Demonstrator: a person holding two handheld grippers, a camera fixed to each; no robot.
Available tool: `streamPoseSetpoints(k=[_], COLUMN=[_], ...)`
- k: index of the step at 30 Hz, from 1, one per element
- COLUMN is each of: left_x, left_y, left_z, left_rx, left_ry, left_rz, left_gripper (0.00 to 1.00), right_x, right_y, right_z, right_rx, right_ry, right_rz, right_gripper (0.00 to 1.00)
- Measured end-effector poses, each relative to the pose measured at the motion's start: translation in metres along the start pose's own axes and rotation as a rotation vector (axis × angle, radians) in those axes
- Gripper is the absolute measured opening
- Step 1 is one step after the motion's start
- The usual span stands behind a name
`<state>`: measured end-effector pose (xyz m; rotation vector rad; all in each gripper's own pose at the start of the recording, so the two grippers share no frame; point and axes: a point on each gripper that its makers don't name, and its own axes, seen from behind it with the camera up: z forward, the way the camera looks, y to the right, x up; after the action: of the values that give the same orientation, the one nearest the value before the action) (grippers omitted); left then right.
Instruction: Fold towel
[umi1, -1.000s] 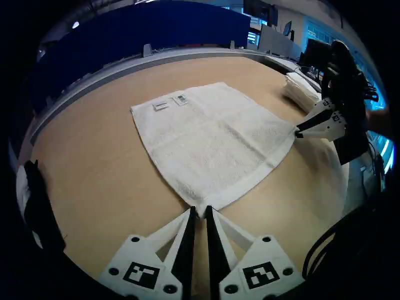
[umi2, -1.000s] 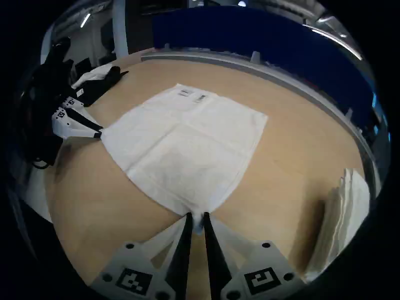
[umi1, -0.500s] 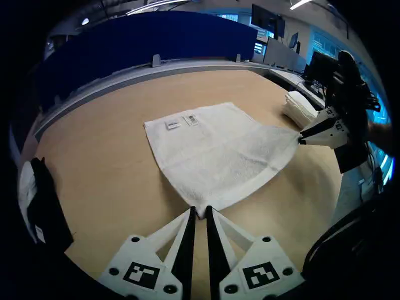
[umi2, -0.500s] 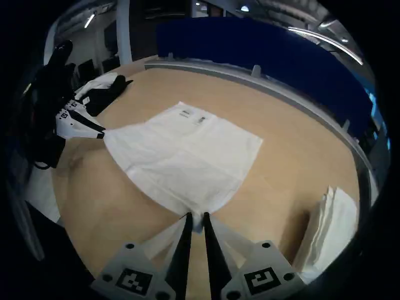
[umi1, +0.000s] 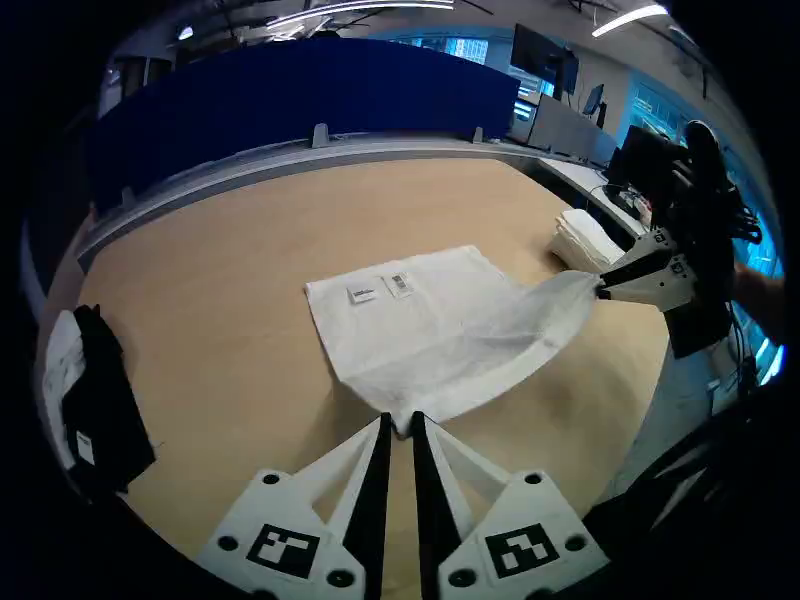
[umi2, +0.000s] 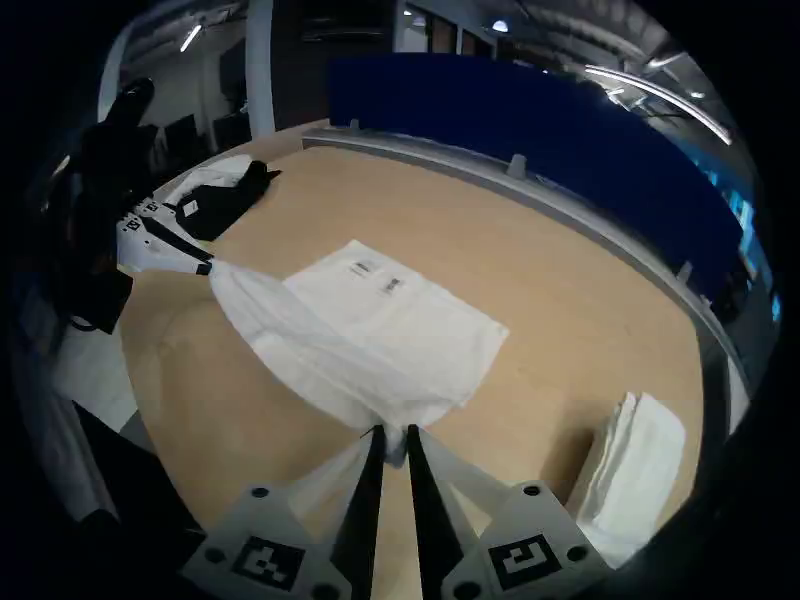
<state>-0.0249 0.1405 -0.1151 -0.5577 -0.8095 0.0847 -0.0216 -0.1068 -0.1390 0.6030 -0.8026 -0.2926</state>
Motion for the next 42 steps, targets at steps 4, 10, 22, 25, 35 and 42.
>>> streamPoseSetpoints(k=[4,10,22,25,35,42], left_x=[0.002,0.001,0.012,0.017,0.035,0.042], left_y=[0.006,0.010,0.005,0.000,-0.018,-0.029], left_z=[-0.012,-0.020,-0.011,-0.007,0.017,0.040], left_rx=[-0.005,-0.011,0.000,0.005,0.027,0.031], left_ry=[0.001,0.002,0.013,0.015,0.025,0.021], left_rz=[-0.024,-0.036,-0.026,-0.027,-0.020,-0.031], left_gripper=[0.15,0.15,0.15,0.15,0.15,0.15], right_x=[0.003,0.004,0.008,0.011,0.024,0.028], right_y=[-0.002,-0.004,0.003,0.008,0.028,0.043], right_z=[-0.008,-0.014,-0.011,-0.007,0.017,0.038], right_rx=[0.007,0.015,0.017,0.016,-0.009,-0.023], right_ry=[0.001,-0.002,-0.016,-0.021,-0.030,-0.048], right_rz=[0.007,0.009,-0.015,-0.021,-0.032,-0.015], right_gripper=[0.17,0.17,0.17,0.17,0.17,0.17])
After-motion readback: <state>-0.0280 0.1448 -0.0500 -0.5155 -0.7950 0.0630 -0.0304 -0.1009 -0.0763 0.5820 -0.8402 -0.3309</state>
